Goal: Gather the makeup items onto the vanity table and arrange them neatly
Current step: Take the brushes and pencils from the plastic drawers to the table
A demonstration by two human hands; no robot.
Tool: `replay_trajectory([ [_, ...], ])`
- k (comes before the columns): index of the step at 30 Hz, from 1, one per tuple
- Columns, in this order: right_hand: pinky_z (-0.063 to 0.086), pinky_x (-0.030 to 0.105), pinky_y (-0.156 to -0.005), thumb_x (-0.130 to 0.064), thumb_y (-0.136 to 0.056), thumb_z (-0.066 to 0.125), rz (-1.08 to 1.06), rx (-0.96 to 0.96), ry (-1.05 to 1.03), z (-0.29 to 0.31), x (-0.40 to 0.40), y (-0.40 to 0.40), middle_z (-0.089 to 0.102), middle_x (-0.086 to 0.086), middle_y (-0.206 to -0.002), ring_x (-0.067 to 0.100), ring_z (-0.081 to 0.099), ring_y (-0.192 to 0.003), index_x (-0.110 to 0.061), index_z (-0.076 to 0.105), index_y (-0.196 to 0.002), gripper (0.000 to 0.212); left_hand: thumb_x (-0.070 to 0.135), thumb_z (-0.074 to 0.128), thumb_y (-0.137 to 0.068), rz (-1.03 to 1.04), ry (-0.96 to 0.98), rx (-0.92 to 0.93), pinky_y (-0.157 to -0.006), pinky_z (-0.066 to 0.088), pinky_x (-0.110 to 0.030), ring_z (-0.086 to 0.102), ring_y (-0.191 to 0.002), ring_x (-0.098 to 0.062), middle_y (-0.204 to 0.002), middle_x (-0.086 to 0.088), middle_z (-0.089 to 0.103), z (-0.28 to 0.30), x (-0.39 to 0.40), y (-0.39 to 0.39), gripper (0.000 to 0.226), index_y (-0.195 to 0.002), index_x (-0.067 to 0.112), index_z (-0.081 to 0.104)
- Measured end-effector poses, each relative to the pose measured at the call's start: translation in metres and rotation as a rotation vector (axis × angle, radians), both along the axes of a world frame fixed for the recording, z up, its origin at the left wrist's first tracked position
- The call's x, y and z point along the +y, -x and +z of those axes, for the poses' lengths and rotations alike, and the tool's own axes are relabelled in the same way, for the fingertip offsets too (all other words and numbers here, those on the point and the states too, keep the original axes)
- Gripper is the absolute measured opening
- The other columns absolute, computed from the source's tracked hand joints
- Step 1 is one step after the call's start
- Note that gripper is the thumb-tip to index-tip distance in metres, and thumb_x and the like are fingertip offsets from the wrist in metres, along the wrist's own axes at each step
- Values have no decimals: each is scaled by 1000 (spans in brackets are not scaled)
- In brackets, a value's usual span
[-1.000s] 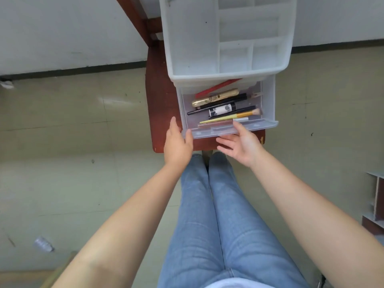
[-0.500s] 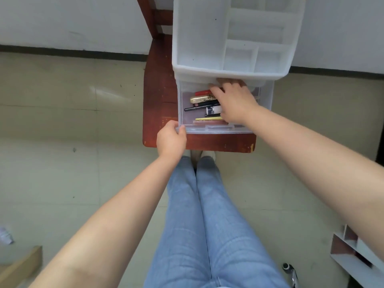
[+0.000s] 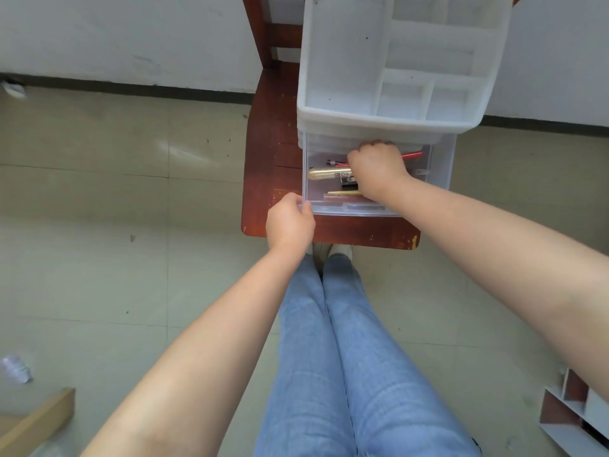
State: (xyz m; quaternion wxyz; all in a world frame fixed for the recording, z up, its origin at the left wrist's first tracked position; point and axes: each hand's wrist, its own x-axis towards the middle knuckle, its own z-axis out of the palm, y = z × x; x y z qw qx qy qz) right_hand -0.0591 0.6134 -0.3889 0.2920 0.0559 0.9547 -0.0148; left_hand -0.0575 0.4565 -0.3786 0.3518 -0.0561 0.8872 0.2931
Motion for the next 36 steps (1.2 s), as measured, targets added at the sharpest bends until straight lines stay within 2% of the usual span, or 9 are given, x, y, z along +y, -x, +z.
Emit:
replay_trajectory([
  [4, 33, 34, -64, 8, -78, 49, -43, 68, 69, 6, 5, -6, 58, 22, -100, 36, 55, -92, 2, 57, -99, 24, 21, 44, -92, -99, 106, 63, -65, 35, -28, 56, -92, -29, -100, -12, 64, 5, 3, 6, 21, -100, 6, 58],
  [11, 32, 31, -53, 10, -59, 61, -180, 337, 163, 40, 12, -70, 60, 24, -66, 38, 58, -60, 5, 55, -69, 13, 20, 42, -93, -290, 250, 69, -67, 36, -31, 56, -96, -34, -106, -17, 61, 11, 7, 14, 22, -99, 4, 55],
  [14, 35, 27, -49, 13, -50, 66, -81, 180, 239, 38, 1, -114, 59, 20, -57, 33, 58, -51, 4, 55, -62, 19, 17, 40, -93, -401, 316, 51, -68, 37, -33, 55, -100, -36, -110, -17, 59, 14, 10, 18, 22, -102, 4, 54],
  [17, 33, 31, -59, 6, -65, 60, -60, -57, 149, 17, -2, -127, 63, 16, -78, 31, 60, -72, 0, 58, -81, 17, 16, 44, -90, -463, 355, 110, -72, 40, -38, 51, -105, -37, -117, -19, 53, 20, 13, 22, 31, -119, 6, 45],
  [21, 32, 16, -36, 11, -18, 76, -1, 168, 146, 13, 3, -113, 48, 6, -34, 20, 46, -28, -5, 51, -41, 37, 10, 48, -85, -774, 132, 478, -86, 38, -44, 42, -111, -37, -126, -21, 44, 22, 22, 20, 48, -131, 2, 38],
  [24, 35, 15, -37, 2, -12, 81, 13, 205, 91, 12, 3, -111, 49, 1, -33, 18, 48, -29, -9, 55, -39, 40, 15, 47, -89, -998, -6, 319, -98, 35, -40, 37, -122, -33, -135, -17, 40, 12, 53, 21, 48, -134, 2, 36],
  [28, 45, 18, -45, -9, -24, 87, 26, 223, 16, 4, 1, -116, 58, -1, -42, 16, 58, -40, -13, 62, -46, 33, 32, 43, -93, -1133, 62, 107, -105, 30, -41, 31, -128, -32, -139, -17, 35, -5, 86, 23, 55, -138, 5, 28],
  [31, 43, 18, -44, -7, -25, 84, 42, 264, 28, 3, 4, -114, 56, -2, -41, 16, 56, -39, -14, 60, -44, 31, 30, 41, -92, -1258, 113, 43, -95, 35, -39, 38, -116, -34, -126, -20, 42, -11, 88, 22, 45, -129, 4, 39],
  [36, 40, 20, -41, 1, -21, 78, 163, 289, 30, -4, 13, -119, 52, 1, -40, 17, 52, -38, -12, 54, -43, 35, 15, 50, -84, -1238, 126, -219, -67, 33, -30, 45, -82, -25, -95, -12, 50, -11, 97, 28, 17, -97, 8, 44],
])
